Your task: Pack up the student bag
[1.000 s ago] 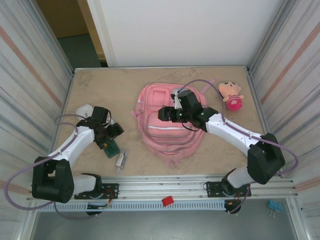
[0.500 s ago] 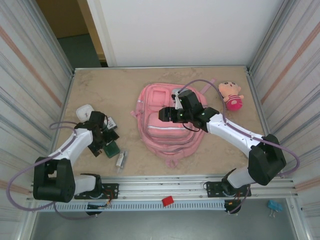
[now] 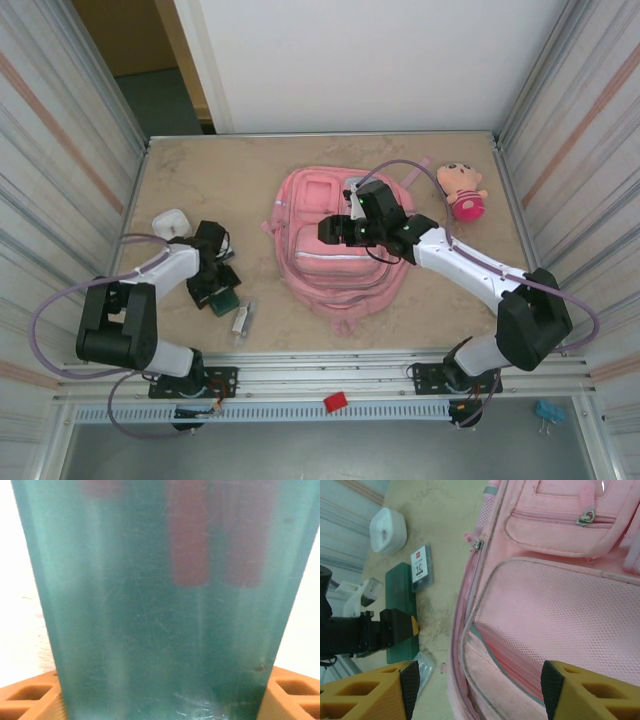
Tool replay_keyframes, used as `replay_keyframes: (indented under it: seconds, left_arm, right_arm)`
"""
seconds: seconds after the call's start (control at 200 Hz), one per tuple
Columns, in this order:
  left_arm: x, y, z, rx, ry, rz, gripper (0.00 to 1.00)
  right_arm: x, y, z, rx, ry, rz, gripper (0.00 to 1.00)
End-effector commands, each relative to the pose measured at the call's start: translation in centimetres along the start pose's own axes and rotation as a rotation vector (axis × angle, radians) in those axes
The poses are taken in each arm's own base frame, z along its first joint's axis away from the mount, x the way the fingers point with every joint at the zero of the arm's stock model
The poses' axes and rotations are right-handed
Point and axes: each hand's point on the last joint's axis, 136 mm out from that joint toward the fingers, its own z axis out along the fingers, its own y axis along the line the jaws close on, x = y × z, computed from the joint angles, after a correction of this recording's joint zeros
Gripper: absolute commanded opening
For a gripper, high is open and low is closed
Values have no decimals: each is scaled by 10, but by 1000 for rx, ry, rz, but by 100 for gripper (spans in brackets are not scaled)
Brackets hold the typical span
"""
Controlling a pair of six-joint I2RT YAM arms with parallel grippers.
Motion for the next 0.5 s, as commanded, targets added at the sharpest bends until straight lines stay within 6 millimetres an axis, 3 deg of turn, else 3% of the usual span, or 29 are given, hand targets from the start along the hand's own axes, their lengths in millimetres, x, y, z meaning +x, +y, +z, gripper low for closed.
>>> replay_keyframes:
  seconds: [0.0, 0.276, 0.406, 0.496]
  left_arm:
    - [-11, -2, -18, 20, -80, 17, 66]
    - [-9, -13, -74, 216, -238, -14, 54]
    - [-14, -53, -100, 514, -322, -1, 47]
    - [-14, -88, -118, 714, -343, 69, 45]
  right_arm:
    - [-9, 10, -6, -42, -21, -19, 67]
    - [-16, 40, -13, -214, -55, 5, 67]
    - [-14, 34, -8, -209, -71, 43, 66]
    - [-13, 41, -5, -275, -63, 66, 66]
